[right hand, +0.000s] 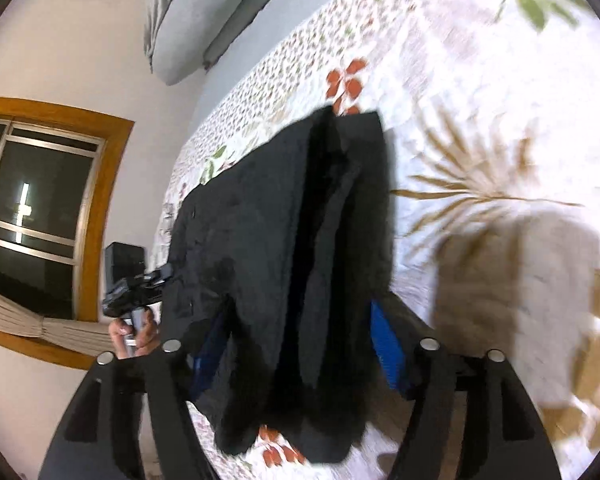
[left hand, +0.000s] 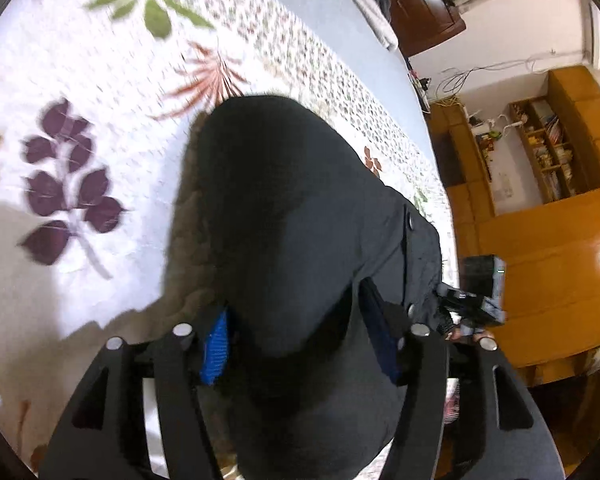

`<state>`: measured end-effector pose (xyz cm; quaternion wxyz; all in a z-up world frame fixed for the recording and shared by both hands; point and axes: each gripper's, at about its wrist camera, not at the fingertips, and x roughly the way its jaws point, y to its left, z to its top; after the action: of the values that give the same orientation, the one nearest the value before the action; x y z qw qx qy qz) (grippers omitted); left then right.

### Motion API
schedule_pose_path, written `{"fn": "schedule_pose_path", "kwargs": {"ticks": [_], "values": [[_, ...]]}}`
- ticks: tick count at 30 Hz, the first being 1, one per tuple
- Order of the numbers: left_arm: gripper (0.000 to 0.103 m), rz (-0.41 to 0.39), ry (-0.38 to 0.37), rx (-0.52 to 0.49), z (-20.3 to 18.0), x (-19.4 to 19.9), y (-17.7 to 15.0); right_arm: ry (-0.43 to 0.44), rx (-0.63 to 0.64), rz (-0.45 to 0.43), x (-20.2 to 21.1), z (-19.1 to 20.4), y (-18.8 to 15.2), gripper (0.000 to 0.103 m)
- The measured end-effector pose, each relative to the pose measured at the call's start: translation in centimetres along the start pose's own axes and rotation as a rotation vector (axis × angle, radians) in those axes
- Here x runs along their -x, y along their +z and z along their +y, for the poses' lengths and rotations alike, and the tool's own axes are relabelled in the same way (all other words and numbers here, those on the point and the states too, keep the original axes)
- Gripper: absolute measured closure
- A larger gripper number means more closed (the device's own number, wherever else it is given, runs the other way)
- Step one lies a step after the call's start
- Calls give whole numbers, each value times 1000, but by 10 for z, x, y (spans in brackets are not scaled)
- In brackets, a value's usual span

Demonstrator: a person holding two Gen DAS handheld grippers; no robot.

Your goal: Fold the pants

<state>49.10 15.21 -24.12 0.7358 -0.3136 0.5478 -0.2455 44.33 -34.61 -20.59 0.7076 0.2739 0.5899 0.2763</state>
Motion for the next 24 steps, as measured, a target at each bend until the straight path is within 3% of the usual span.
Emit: {"fn": "schedule_pose_path", "kwargs": {"ticks": [5,10,14,20,21,24], "values": [[32,-31,79,-43,-7,17,-18,-49,77,-28,25,23,-25,32],[25,-12,160,-9,-5,4,-18,-177,93,-15,13,27,-32,29],[26,-25,137,29,2,7,-24,-179,69,-40,17,30,-33,26],[13,-147,125,39,-1,65,-53,-135,50,-238,79,53,-75,21],[13,-163,119,30,-2,78,-63,-147,51,-277,91,58,-91,14],[6,-245,168,-22,-14,127,-108,-247,94,-378,121,77,-143,8]]}}
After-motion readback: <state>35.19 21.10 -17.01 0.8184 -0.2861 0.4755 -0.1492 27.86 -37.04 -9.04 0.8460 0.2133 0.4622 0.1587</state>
